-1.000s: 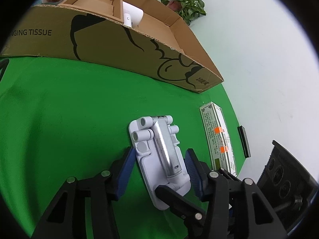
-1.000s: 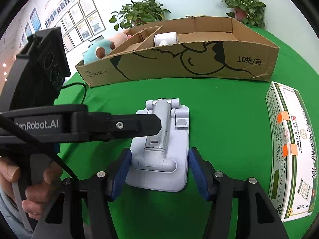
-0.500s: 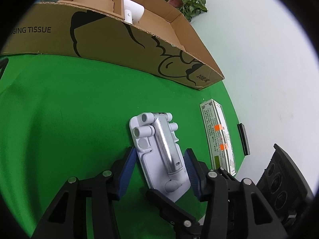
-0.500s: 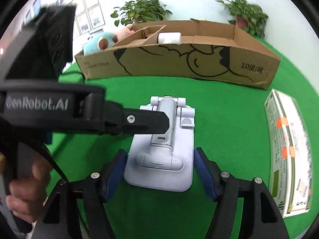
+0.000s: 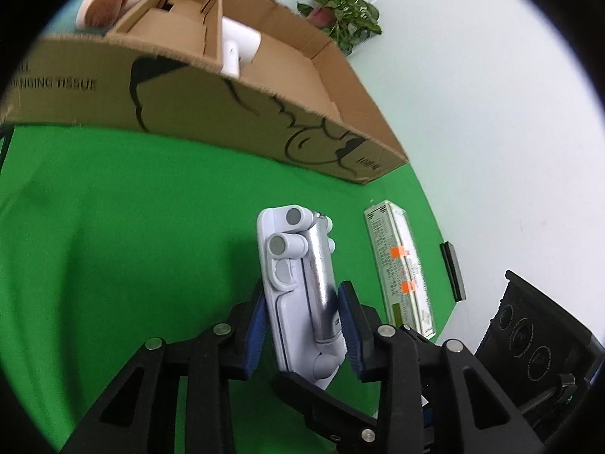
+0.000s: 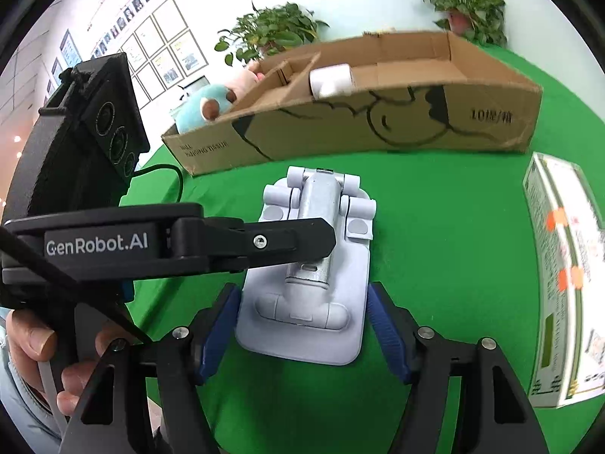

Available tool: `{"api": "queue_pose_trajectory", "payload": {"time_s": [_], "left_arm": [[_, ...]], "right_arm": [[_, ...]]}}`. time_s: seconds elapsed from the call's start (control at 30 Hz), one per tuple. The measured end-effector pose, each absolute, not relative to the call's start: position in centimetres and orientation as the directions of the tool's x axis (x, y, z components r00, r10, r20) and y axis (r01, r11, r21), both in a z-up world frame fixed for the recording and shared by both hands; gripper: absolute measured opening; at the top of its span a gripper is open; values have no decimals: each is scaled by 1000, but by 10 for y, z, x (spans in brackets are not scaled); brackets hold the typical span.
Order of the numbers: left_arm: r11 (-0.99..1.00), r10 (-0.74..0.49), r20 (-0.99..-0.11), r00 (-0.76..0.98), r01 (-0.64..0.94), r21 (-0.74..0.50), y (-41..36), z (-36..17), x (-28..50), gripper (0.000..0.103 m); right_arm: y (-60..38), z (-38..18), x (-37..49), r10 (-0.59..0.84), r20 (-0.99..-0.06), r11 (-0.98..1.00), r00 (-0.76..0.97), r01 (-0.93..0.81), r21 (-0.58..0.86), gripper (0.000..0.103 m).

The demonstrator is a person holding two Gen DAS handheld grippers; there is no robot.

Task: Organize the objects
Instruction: 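Lift the phone stand with both tools and lower it into the large box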

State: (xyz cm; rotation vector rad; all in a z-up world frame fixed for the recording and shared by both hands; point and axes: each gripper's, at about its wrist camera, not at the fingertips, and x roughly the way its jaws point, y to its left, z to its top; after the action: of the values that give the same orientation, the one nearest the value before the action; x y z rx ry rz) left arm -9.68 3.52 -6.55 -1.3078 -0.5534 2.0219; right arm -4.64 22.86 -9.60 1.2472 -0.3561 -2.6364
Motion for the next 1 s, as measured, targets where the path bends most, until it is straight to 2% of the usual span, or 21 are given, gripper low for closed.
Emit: {"api": "queue_pose_trajectory", "payload": {"time_s": [0.5, 1.0], "left_arm": [[-673, 739, -545, -395, -428, -603, 38, 17, -104, 31], [-676, 737, -510, -443, -498, -543, 55, 74, -139, 31]], "right_arm": [[238, -22, -51, -253, -600, -961, -759, 123, 248, 65], [256, 35, -86, -218, -534, -971, -817, 128, 201, 65]]}}
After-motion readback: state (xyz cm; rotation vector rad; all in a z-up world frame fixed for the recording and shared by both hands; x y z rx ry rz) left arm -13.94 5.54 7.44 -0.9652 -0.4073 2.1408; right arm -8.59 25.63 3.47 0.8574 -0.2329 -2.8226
